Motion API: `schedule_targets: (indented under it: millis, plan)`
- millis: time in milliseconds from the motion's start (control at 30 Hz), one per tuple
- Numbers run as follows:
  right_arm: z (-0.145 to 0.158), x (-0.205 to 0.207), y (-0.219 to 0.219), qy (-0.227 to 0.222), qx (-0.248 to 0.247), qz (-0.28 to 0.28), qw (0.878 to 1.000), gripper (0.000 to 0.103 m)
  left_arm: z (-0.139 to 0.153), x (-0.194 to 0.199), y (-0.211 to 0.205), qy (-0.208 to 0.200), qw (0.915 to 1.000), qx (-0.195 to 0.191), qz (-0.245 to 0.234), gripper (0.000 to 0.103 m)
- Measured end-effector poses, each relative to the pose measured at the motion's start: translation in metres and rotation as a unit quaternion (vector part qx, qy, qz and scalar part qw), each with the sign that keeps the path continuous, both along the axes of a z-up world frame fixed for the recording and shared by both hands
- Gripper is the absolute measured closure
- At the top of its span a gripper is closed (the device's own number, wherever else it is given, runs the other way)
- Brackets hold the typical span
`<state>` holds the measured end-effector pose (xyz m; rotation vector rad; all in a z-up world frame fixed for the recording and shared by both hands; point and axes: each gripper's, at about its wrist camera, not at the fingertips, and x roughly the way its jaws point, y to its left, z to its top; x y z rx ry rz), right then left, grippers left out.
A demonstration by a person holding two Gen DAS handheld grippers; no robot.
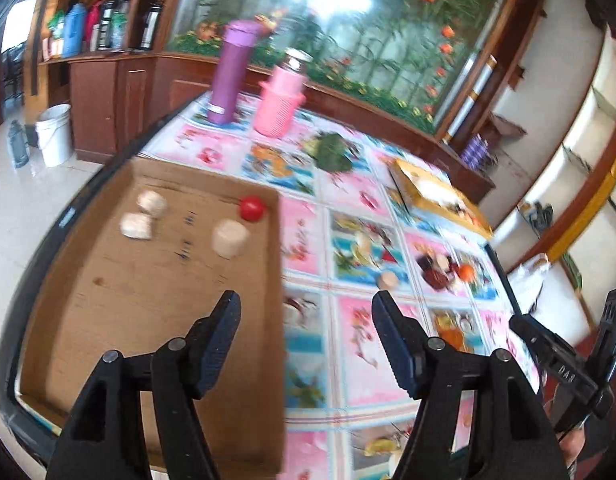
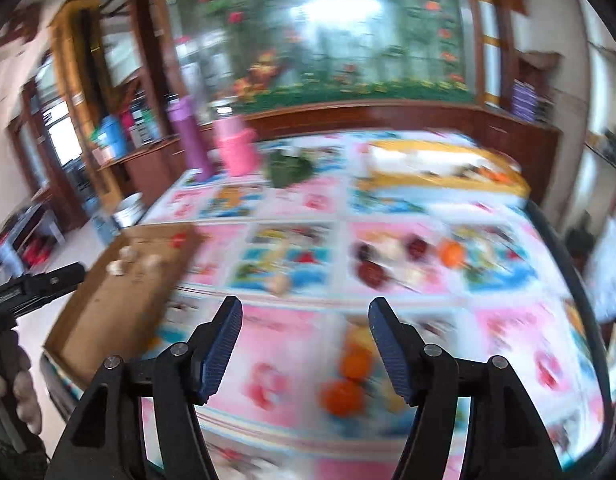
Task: Organize fruits
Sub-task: 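Carry both held cakes into the cardboard tray and open both grippers, then grasp the mandarin orange with the left gripper while the right gripper grasps a beige cylinder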
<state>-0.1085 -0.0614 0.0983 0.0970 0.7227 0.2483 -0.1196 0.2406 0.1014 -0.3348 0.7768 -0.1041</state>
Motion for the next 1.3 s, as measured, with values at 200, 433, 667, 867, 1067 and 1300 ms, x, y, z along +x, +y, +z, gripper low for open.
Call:
schedule_targets:
  millis: [200, 433, 667, 867, 1067, 1300]
  plan:
    - [-0.022, -0.02, -0.095, 0.046, 0.044, -0.095, 0.993, 0.033, -0.026, 0.013, -0.061, 0.039, 0.997, -0.002, -0.067, 0.036]
    - [-0.04, -0.019, -0.119, 0.061, 0.067, -0.105, 0.99, 0.033, -0.044, 0.01, -0.108, 0.063, 0.9917, 0.019, -0.111, 0.036]
    - [-0.049, -0.001, -0.118, 0.076, 0.075, -0.068, 0.992, 0.033, -0.054, 0.014, -0.146, 0.069, 0.9839, 0.034, -0.161, 0.036]
    - [-0.037, 0.046, -0.094, 0.081, 0.035, -0.013, 0.996, 0.033, -0.065, 0.025, -0.172, 0.076, 0.9776, 0.024, -0.195, 0.036]
    - [-0.047, 0.097, -0.072, 0.083, -0.013, 0.012, 0.996, 0.044, -0.068, 0.033, -0.188, 0.063, 0.9758, 0.041, -0.205, 0.048]
    - [-0.075, 0.138, -0.068, 0.111, -0.004, 0.008, 0.994, 0.047, -0.075, 0.036, -0.209, 0.062, 0.9664, 0.048, -0.245, 0.051]
